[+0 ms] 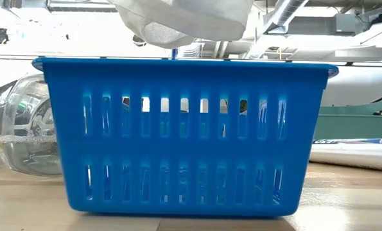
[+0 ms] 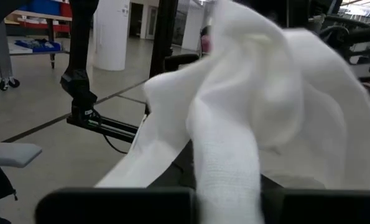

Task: Pick & Place Kitchen Items
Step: Put the white microfiber towel into the green bin

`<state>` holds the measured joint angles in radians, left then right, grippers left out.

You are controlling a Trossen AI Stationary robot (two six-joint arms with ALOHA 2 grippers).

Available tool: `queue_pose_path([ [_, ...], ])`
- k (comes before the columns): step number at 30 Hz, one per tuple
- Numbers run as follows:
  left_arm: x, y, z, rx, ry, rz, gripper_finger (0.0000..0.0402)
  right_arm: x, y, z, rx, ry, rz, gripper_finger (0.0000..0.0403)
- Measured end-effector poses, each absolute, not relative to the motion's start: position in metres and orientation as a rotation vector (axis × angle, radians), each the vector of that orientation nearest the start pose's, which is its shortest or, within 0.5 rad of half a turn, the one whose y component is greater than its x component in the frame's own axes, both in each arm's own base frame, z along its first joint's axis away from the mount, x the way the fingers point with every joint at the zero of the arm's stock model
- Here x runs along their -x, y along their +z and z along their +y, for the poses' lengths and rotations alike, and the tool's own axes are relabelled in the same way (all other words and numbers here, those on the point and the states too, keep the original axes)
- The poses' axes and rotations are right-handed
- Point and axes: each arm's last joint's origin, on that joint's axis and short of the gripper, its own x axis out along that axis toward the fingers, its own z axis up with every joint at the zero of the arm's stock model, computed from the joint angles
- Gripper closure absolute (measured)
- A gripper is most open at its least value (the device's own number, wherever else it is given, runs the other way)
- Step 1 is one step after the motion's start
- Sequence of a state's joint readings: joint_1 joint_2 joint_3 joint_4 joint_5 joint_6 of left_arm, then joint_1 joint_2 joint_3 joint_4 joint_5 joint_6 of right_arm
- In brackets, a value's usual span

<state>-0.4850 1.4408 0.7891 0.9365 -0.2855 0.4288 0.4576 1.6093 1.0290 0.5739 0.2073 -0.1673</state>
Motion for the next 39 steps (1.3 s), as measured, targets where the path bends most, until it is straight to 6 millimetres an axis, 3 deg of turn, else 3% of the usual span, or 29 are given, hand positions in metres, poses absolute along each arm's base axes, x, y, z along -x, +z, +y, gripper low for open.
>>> queue_pose_path([
  [5,-0.277,0.288,-0.138,-0.324,-0.146,-0.272,0.0352,-0.329,0.282,0.155,0.171,0.251,-0.007,0.0397],
  [15,-0.277,0.285,-0.141,-0.308,-0.238,-0.249,0.0191,-0.329,0.282,0.156,0.171,0.252,-0.008,0.0397],
  [20,-0.277,0.284,-0.141,-0.311,-0.244,-0.243,0.0139,-0.329,0.282,0.156,0.171,0.252,-0.008,0.0397],
  [29,-0.277,0.283,-0.141,-0.317,-0.229,-0.223,0.0124,-0.329,0.282,0.156,0.172,0.253,-0.006,0.0397],
  [39,-0.251,0.303,-0.139,-0.274,-0.282,-0.157,0.0124,-0.327,0.282,0.158,0.188,0.263,-0.005,0.0397],
])
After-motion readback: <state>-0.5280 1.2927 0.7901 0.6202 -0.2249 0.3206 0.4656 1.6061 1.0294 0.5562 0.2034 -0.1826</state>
